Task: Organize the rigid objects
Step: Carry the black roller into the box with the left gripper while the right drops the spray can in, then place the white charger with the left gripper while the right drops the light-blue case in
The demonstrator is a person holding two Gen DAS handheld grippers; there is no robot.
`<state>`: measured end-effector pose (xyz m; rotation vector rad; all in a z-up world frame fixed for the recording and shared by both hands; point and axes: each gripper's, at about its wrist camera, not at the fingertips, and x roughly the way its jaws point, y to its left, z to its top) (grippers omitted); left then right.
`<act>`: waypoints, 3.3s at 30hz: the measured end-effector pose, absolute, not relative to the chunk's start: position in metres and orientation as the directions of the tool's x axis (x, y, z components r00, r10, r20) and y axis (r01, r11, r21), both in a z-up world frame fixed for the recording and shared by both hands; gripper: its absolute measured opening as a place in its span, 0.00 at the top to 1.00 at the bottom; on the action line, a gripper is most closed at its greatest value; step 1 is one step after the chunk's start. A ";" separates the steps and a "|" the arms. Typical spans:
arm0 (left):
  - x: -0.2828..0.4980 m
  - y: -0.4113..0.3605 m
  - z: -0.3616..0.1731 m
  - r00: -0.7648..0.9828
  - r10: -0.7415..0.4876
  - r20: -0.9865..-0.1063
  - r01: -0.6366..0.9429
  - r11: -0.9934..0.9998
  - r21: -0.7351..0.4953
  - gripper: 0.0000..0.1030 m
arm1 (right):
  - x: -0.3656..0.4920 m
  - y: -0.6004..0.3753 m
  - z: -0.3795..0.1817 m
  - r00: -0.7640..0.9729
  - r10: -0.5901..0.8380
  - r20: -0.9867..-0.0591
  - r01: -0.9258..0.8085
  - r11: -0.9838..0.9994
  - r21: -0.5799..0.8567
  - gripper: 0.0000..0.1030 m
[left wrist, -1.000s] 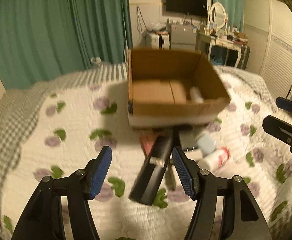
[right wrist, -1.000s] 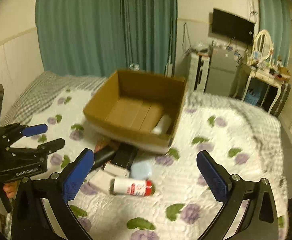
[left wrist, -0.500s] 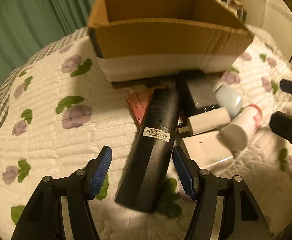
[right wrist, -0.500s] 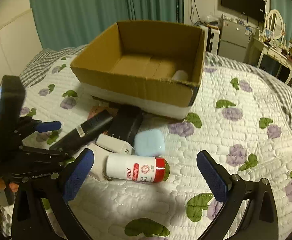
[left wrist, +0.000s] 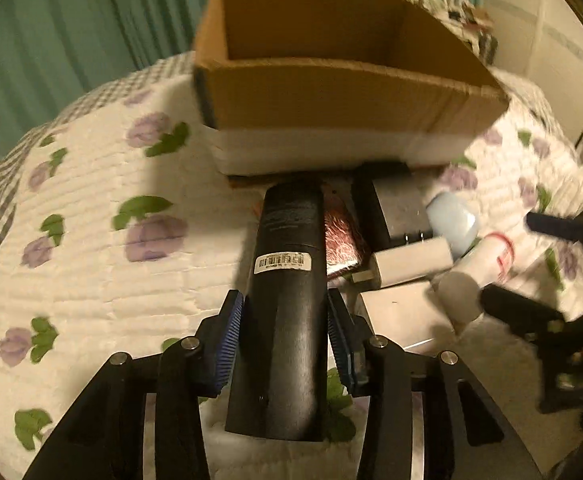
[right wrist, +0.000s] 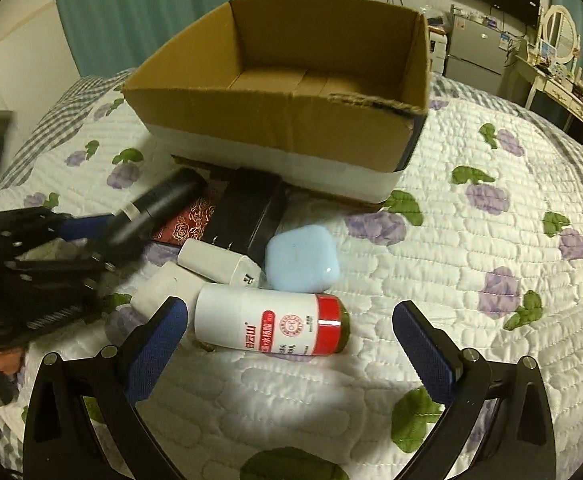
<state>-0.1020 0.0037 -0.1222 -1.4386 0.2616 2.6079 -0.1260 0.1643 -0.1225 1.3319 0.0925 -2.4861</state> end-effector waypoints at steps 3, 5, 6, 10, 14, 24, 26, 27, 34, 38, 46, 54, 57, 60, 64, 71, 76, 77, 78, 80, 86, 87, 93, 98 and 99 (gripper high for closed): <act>-0.094 -0.002 -0.116 -0.542 0.046 -0.839 -0.192 -0.979 0.070 0.61 | -0.133 0.160 -0.131 -0.492 -0.241 -0.836 0.306 -0.947 0.093 0.00; -0.089 -0.006 -0.111 -0.548 0.051 -0.835 -0.186 -0.981 0.062 0.61 | -0.135 0.159 -0.135 -0.476 -0.243 -0.845 0.310 -0.946 0.098 0.01; -0.087 -0.007 -0.109 -0.549 0.053 -0.834 -0.186 -0.981 0.060 0.61 | -0.135 0.159 -0.136 -0.472 -0.246 -0.846 0.312 -0.945 0.101 0.02; -0.084 -0.008 -0.101 -0.564 0.056 -0.824 -0.180 -0.982 0.056 0.63 | -0.134 0.158 -0.137 -0.446 -0.280 -0.850 0.331 -0.934 0.134 0.24; -0.083 -0.001 -0.090 -0.577 0.067 -0.814 -0.177 -0.983 0.045 0.72 | -0.121 0.157 -0.125 -0.488 -0.267 -0.831 0.340 -0.935 0.101 0.25; -0.064 0.017 -0.047 -0.633 0.103 -0.767 -0.212 -0.976 0.044 0.82 | -0.093 0.169 -0.055 -0.624 -0.272 -0.733 0.335 -0.940 0.064 0.25; -0.063 0.019 -0.032 -0.657 0.108 -0.746 -0.214 -0.976 0.048 0.82 | -0.093 0.172 -0.043 -0.642 -0.275 -0.716 0.337 -0.940 0.058 0.25; -0.063 0.020 -0.026 -0.668 0.110 -0.736 -0.216 -0.975 0.051 0.82 | -0.094 0.174 -0.036 -0.653 -0.275 -0.706 0.338 -0.940 0.053 0.25; -0.095 0.036 0.030 -0.743 0.122 -0.658 -0.234 -0.969 0.084 0.82 | -0.126 0.181 0.016 -0.729 -0.268 -0.630 0.334 -0.943 0.015 0.25; -0.132 0.048 0.051 -0.775 0.123 -0.620 -0.240 -0.965 0.108 0.82 | -0.163 0.180 0.036 -0.759 -0.266 -0.594 0.339 -0.941 -0.012 0.25; -0.215 0.058 0.000 -0.720 0.062 -0.691 -0.226 -0.963 0.149 0.82 | -0.252 0.176 0.007 -0.729 -0.255 -0.635 0.329 -0.944 0.003 0.25; -0.238 0.057 -0.047 -0.702 0.037 -0.712 -0.209 -0.965 0.156 0.74 | -0.289 0.180 -0.030 -0.708 -0.260 -0.657 0.309 -0.950 0.044 0.16; -0.230 0.056 -0.041 -0.731 0.020 -0.682 -0.173 -0.972 0.157 0.40 | -0.280 0.183 -0.023 -0.730 -0.255 -0.634 0.293 -0.955 0.047 0.05; -0.225 0.052 -0.030 -0.739 0.027 -0.673 -0.166 -0.976 0.144 0.40 | -0.269 0.192 -0.008 -0.757 -0.236 -0.610 0.259 -0.964 0.051 0.00; -0.199 0.046 -0.007 -0.754 0.006 -0.657 -0.142 -0.978 0.154 0.40 | -0.240 0.205 0.020 -0.783 -0.221 -0.582 0.236 -0.970 0.051 0.00; -0.142 0.039 0.021 -0.783 -0.013 -0.622 -0.112 -0.980 0.162 0.36 | -0.163 0.220 0.057 -0.822 -0.186 -0.538 0.223 -0.975 -0.003 0.00; -0.107 0.041 0.015 -0.778 -0.007 -0.628 -0.101 -0.986 0.135 0.36 | -0.123 0.224 0.052 -0.825 -0.163 -0.542 0.215 -0.976 -0.032 0.00; -0.103 0.041 0.011 -0.774 -0.002 -0.634 -0.101 -0.987 0.126 0.36 | -0.116 0.224 0.046 -0.823 -0.160 -0.545 0.215 -0.976 -0.039 0.00; -0.100 0.041 0.005 -0.767 0.004 -0.641 -0.103 -0.988 0.118 0.36 | -0.112 0.223 0.040 -0.821 -0.159 -0.548 0.217 -0.975 -0.041 0.00; -0.093 0.043 -0.013 -0.746 0.008 -0.666 -0.104 -0.989 0.105 0.36 | -0.107 0.223 0.022 -0.807 -0.158 -0.569 0.213 -0.977 -0.031 0.00; -0.086 0.049 -0.077 -0.653 0.038 -0.757 -0.114 -0.992 0.048 0.36 | -0.111 0.223 -0.042 -0.748 -0.163 -0.644 0.216 -0.976 -0.004 0.00; -0.086 0.050 -0.086 -0.638 0.037 -0.769 -0.113 -0.993 0.046 0.36 | -0.112 0.223 -0.051 -0.739 -0.160 -0.655 0.213 -0.977 -0.001 0.00; -0.096 0.051 -0.130 -0.547 0.025 -0.837 -0.101 -0.994 0.036 0.36 | -0.122 0.230 -0.075 -0.700 -0.172 -0.694 0.191 -0.980 0.050 0.00; -0.105 0.060 -0.140 -0.516 0.072 -0.853 -0.130 -0.992 -0.005 0.36 | -0.124 0.228 -0.079 -0.696 -0.172 -0.697 0.189 -0.981 0.053 0.00; -0.107 0.063 -0.142 -0.508 0.073 -0.858 -0.138 -0.990 -0.003 0.36 | -0.125 0.228 -0.080 -0.691 -0.169 -0.702 0.188 -0.981 0.051 0.00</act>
